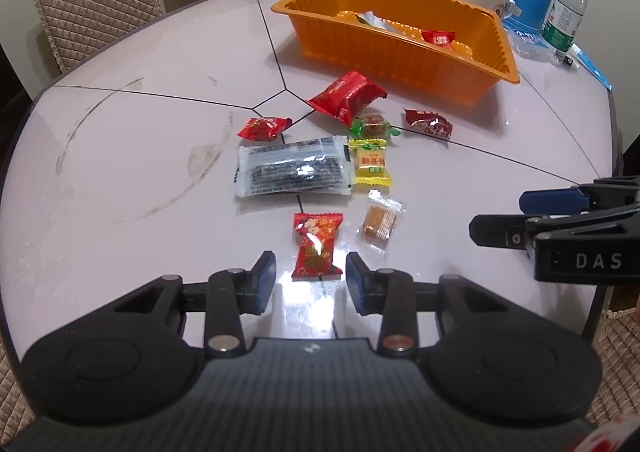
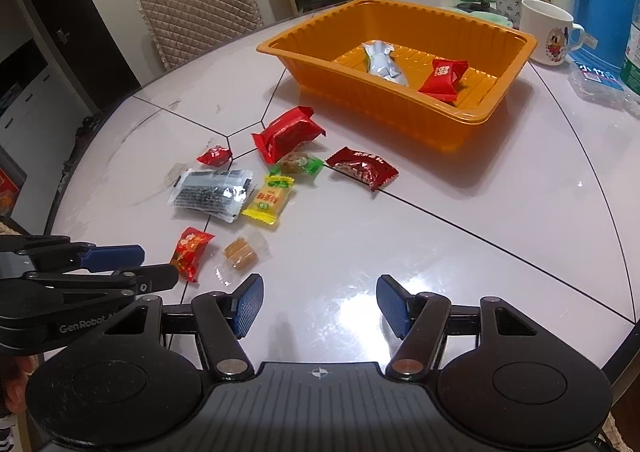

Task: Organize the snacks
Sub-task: 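Move left gripper to a red-and-gold packet while right gripper approaches a clear-wrapped brown candy, then close left gripper on the red-and-gold packet while right gripper grasps the clear-wrapped candy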

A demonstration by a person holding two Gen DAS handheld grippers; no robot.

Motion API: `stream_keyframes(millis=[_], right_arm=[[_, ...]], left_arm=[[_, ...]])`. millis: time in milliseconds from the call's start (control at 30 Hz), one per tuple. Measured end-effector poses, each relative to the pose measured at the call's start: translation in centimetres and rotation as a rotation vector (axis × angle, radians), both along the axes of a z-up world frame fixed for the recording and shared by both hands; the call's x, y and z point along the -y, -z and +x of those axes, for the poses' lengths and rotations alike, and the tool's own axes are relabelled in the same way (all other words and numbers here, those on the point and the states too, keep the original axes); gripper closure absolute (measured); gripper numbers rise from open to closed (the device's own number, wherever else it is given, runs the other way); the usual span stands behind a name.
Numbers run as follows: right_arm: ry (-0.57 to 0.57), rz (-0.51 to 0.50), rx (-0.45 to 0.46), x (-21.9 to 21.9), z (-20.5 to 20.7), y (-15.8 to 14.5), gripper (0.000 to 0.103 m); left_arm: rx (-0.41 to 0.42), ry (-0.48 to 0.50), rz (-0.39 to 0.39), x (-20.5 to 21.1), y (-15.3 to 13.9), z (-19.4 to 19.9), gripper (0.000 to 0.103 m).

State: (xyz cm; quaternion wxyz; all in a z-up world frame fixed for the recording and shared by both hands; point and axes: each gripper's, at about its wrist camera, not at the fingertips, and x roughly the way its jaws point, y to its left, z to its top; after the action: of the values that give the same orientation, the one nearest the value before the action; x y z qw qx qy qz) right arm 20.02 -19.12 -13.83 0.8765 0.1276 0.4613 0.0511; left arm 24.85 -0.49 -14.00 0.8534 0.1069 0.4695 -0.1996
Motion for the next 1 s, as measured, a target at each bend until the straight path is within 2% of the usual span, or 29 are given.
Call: stream_keyframes(millis=[667,833,1000], right_arm=[[0.013,0.008,-0.001,0.5,0.5,0.1,0.039],[0.006,0.009,0.001,0.3,0.6,-0.1,0.039],[-0.002,0.009,0.004,0.0,0.7,-0.1,0.039]], left_arm=[[-0.021,0.007,0.024,1.0,1.8,2.2,0.073],[-0.027,0.010,0.019,0.9,2.0,2.1,0.082],[-0.023,0.018,0.010,0.7,1.9,1.9,0.084]])
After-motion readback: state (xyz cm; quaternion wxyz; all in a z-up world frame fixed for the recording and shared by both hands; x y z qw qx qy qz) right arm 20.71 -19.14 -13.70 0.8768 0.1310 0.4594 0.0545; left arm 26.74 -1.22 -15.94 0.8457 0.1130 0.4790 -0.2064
